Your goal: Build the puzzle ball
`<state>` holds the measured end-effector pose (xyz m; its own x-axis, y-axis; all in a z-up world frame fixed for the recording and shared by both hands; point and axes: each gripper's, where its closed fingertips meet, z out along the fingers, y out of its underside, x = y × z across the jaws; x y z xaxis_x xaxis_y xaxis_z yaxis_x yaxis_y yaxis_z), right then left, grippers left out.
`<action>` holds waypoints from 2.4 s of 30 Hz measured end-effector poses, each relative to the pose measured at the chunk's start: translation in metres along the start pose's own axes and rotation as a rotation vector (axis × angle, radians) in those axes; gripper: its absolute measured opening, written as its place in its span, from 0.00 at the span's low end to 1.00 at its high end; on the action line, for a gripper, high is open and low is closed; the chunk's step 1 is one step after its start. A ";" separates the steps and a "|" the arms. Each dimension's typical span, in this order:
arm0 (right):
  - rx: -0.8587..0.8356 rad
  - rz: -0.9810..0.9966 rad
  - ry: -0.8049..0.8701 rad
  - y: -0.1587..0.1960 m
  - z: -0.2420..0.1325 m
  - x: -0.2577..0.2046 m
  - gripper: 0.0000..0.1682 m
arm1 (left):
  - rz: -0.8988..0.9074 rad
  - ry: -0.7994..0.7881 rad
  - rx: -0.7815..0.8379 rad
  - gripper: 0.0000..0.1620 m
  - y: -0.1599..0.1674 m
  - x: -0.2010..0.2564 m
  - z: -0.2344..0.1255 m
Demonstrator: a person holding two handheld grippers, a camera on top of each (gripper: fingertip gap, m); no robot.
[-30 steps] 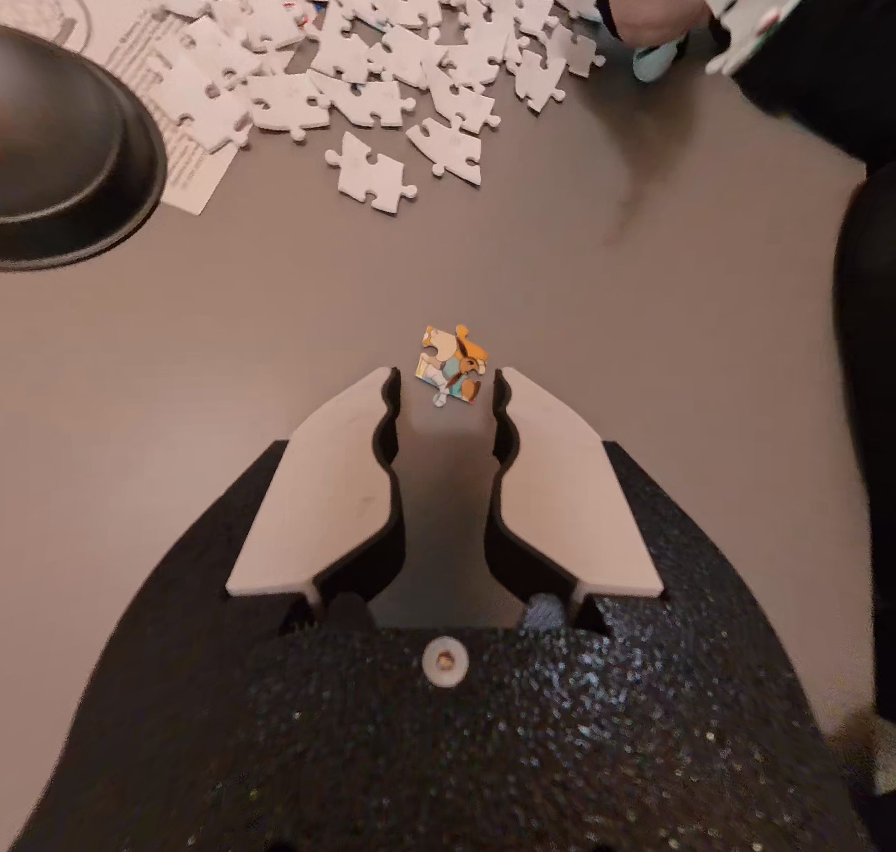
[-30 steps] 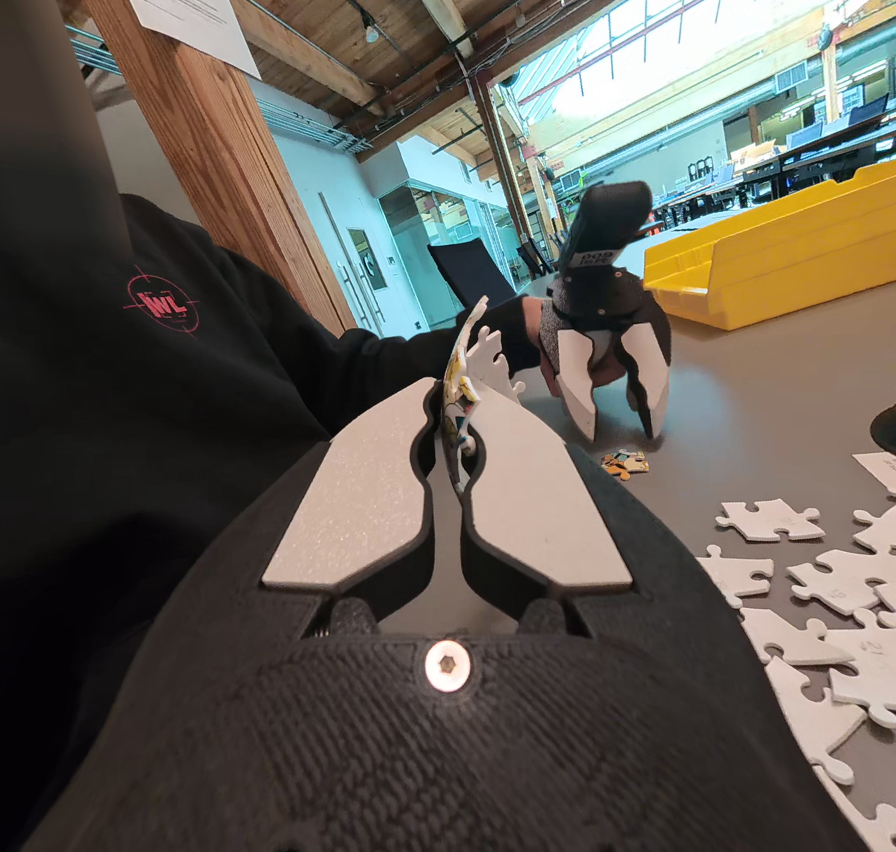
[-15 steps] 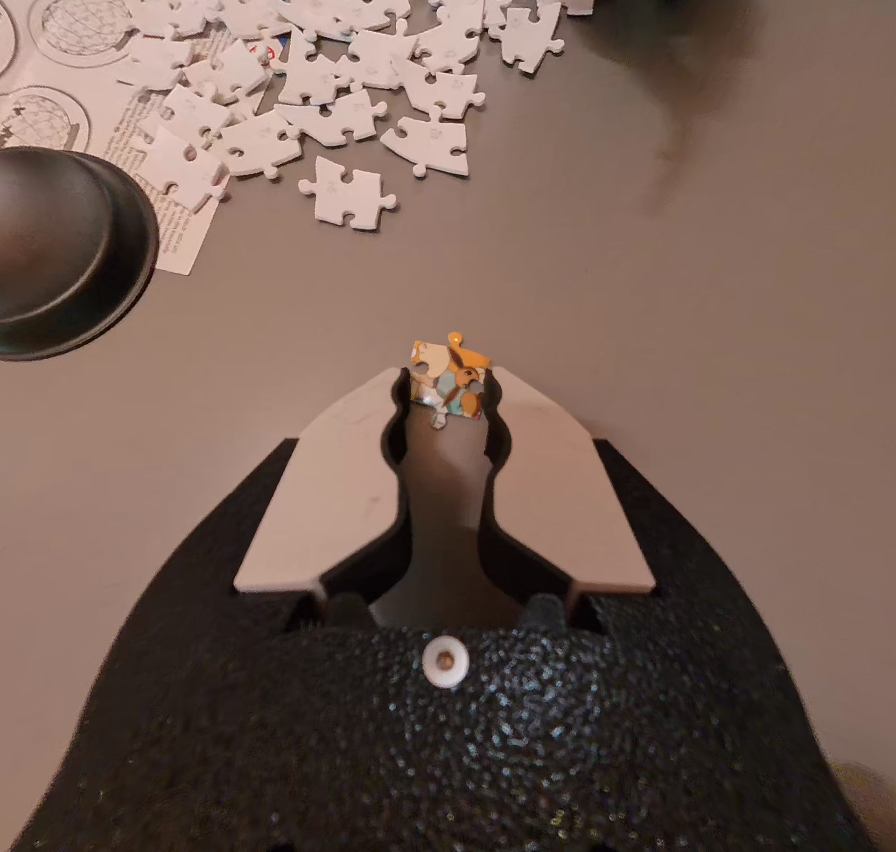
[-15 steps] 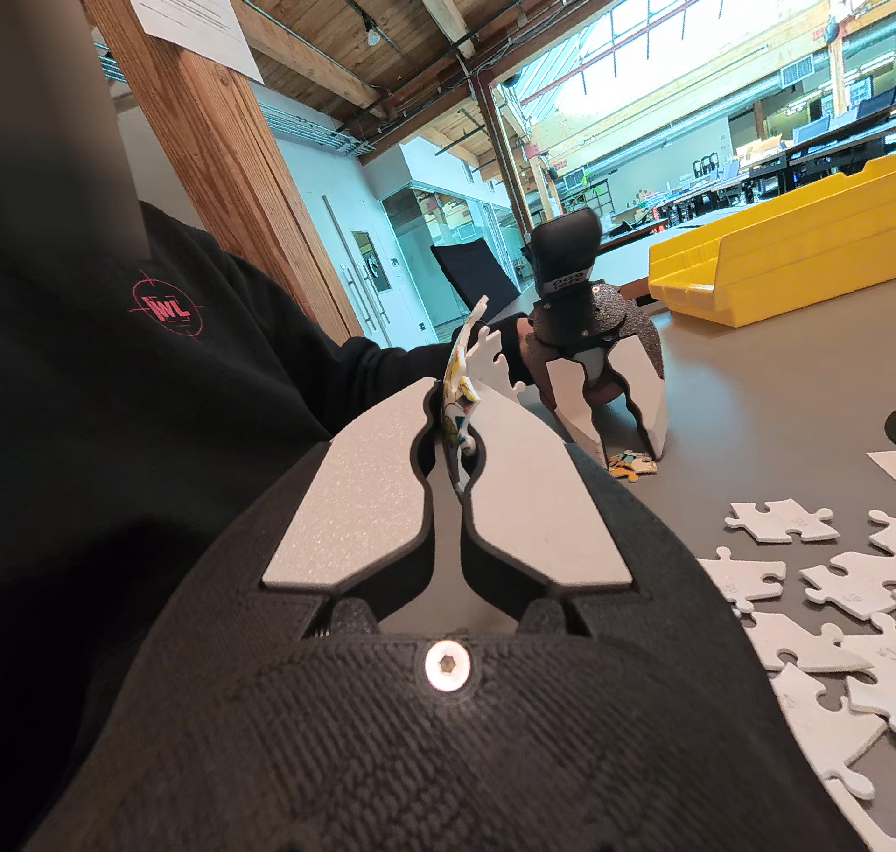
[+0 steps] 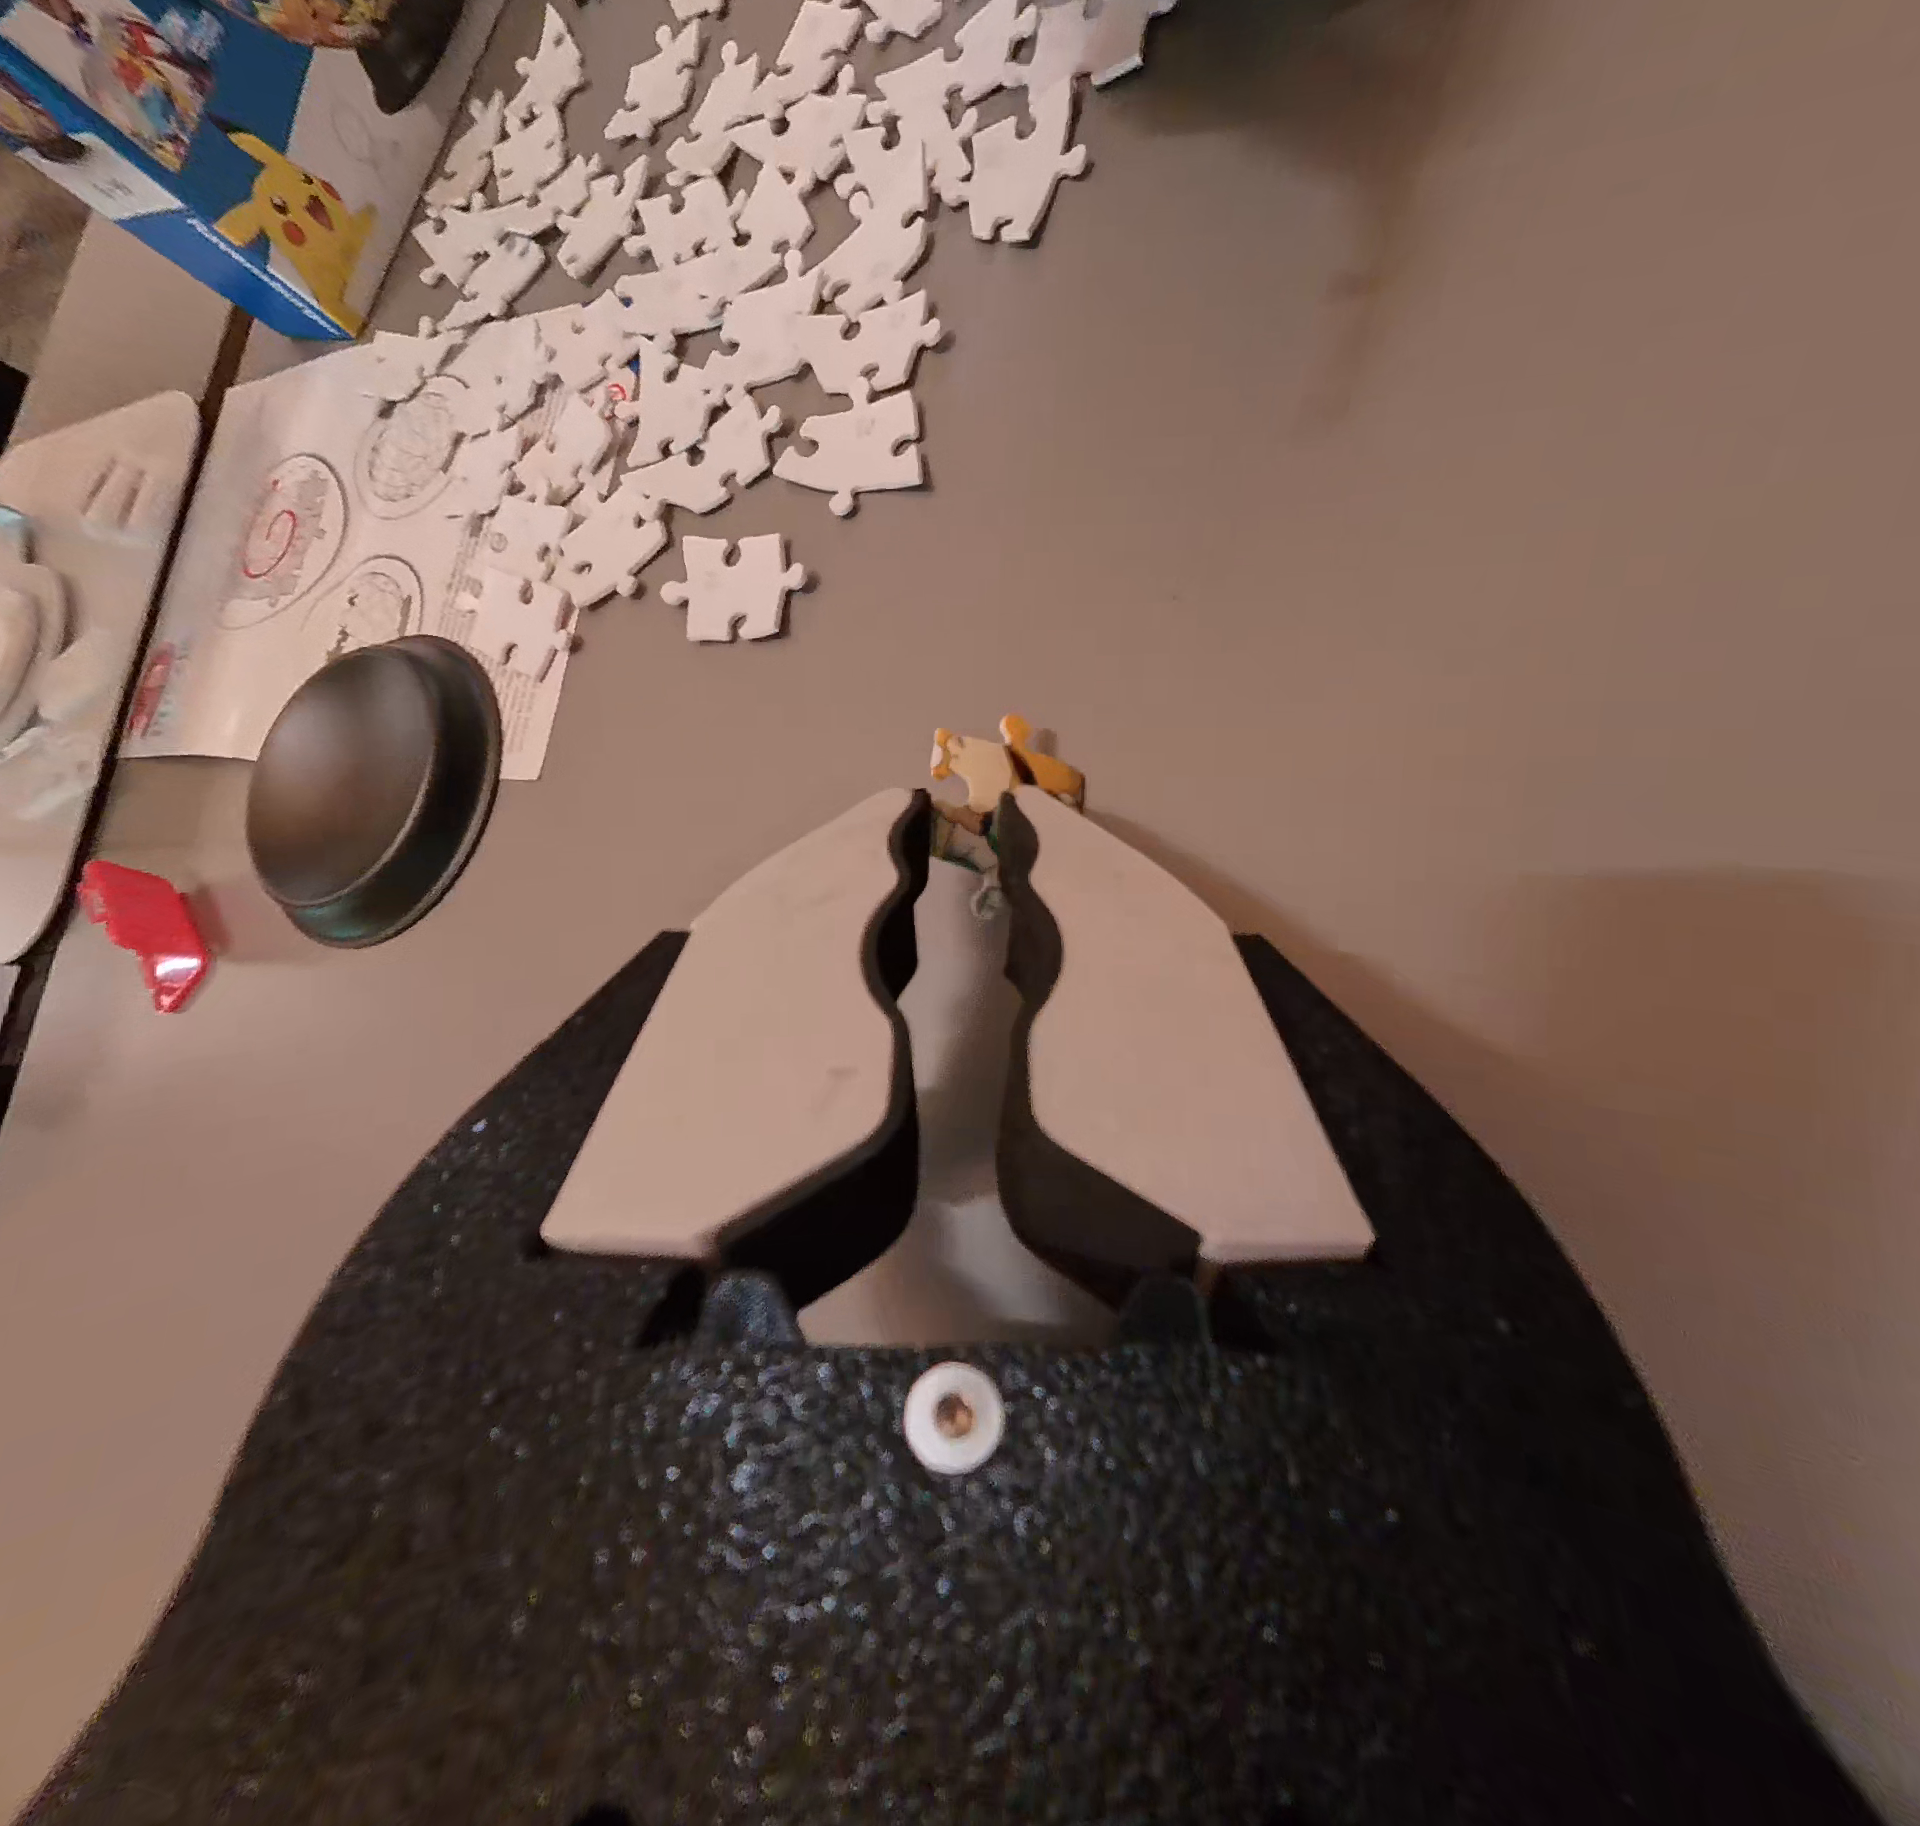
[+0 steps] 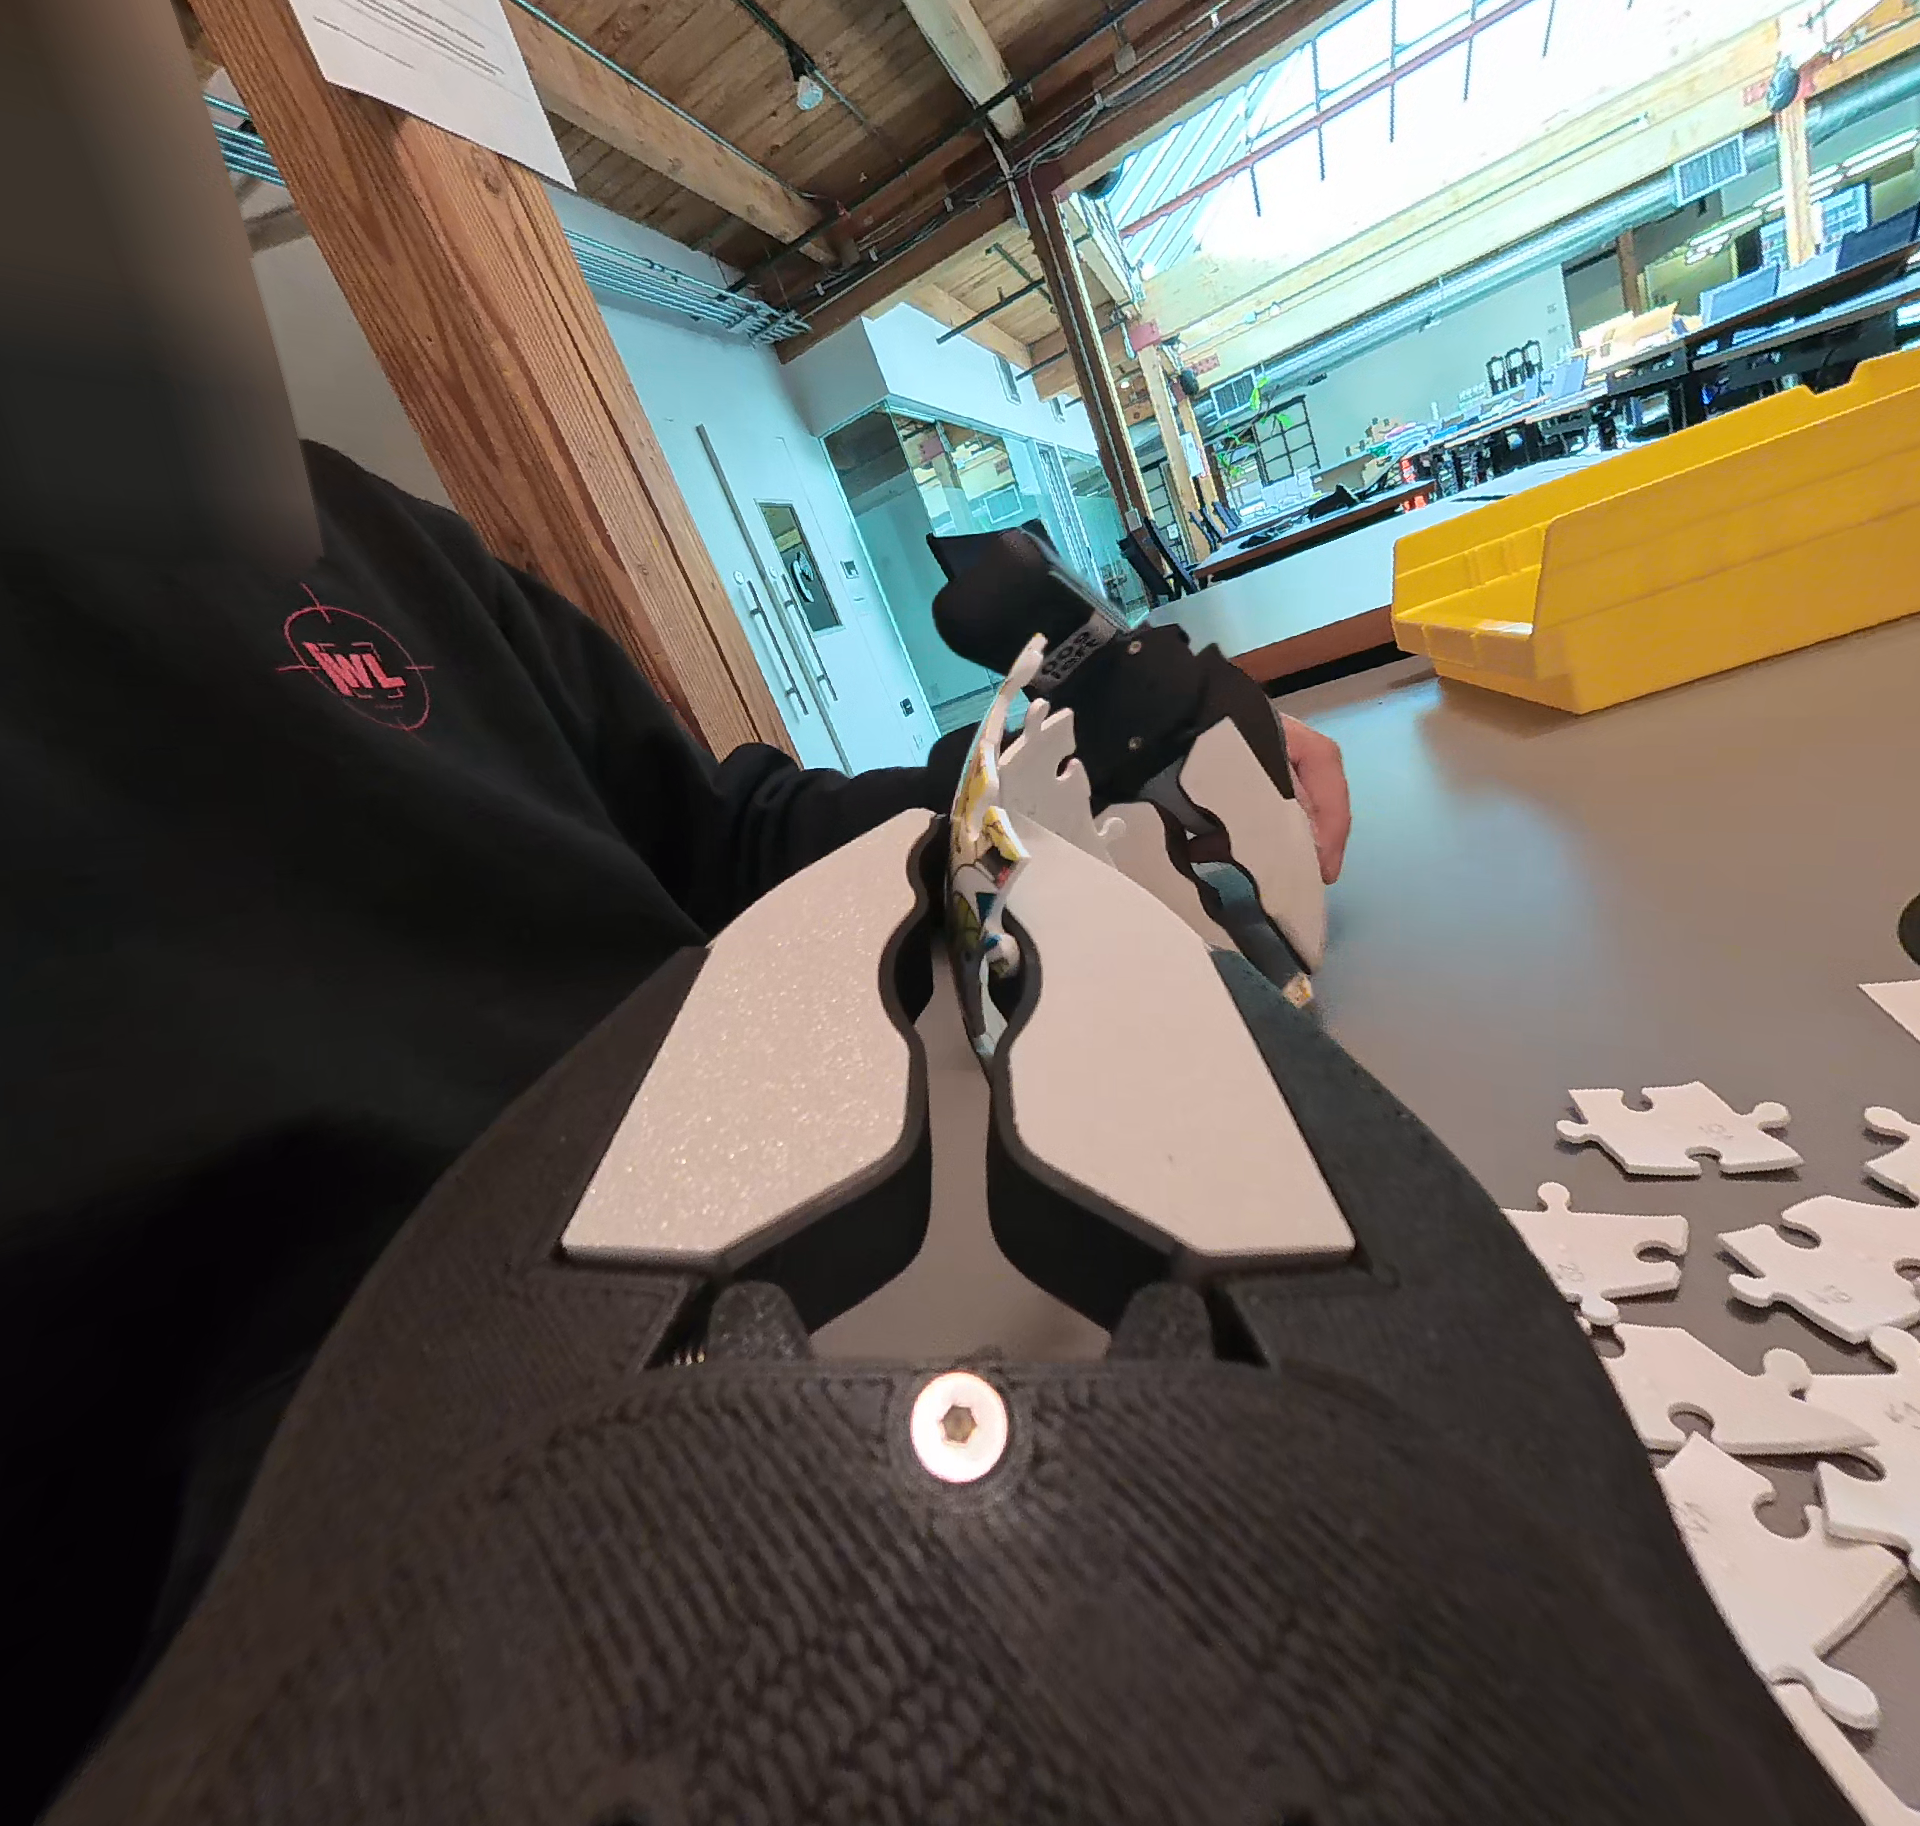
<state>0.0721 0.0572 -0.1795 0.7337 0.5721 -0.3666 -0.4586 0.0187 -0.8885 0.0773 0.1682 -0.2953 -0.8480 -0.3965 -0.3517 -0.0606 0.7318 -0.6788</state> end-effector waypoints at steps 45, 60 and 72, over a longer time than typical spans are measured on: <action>-0.018 -0.015 -0.037 0.003 0.002 -0.007 0.03 | -0.090 0.318 -0.062 0.06 -0.003 0.043 0.005; -0.014 -0.022 -0.040 0.002 0.002 -0.008 0.03 | -0.272 0.193 0.003 0.00 -0.015 0.039 0.006; -0.007 -0.012 -0.048 0.002 0.002 -0.008 0.03 | -0.163 0.023 0.064 0.17 -0.027 0.010 -0.025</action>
<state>0.0642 0.0547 -0.1777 0.7141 0.6109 -0.3419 -0.4460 0.0205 -0.8948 0.0573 0.1581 -0.2648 -0.8416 -0.4936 -0.2194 -0.1650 0.6217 -0.7657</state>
